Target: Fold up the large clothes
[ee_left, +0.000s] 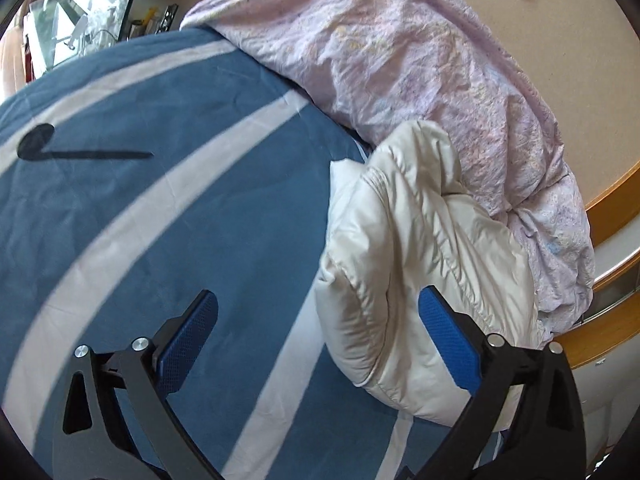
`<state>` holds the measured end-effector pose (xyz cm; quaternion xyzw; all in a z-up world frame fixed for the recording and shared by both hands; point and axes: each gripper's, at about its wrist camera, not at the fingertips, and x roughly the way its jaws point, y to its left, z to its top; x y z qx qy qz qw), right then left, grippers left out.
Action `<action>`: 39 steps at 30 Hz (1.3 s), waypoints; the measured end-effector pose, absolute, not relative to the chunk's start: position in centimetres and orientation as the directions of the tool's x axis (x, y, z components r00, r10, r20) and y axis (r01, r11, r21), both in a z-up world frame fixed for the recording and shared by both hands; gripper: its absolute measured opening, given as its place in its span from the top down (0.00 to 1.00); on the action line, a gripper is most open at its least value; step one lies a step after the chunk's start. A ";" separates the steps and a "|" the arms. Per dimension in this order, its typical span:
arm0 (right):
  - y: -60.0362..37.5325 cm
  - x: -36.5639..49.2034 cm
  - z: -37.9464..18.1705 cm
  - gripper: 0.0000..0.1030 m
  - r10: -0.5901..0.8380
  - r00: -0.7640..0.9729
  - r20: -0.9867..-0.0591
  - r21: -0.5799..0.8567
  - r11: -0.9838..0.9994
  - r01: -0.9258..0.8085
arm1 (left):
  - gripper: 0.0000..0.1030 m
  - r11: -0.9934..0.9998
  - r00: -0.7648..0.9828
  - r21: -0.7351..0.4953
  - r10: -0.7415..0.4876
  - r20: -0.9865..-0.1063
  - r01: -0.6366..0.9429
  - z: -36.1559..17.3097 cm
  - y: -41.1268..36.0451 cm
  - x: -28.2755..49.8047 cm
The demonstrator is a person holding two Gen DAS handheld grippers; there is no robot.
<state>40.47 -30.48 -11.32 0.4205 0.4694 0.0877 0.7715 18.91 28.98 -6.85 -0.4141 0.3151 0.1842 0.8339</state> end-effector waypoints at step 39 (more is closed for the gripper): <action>-25.2 26.2 -6.5 0.80 0.667 0.562 -0.489 0.675 0.698 -0.241 | 0.83 0.471 0.854 -0.753 0.004 -0.520 -0.460 -6.2 30.0 4.2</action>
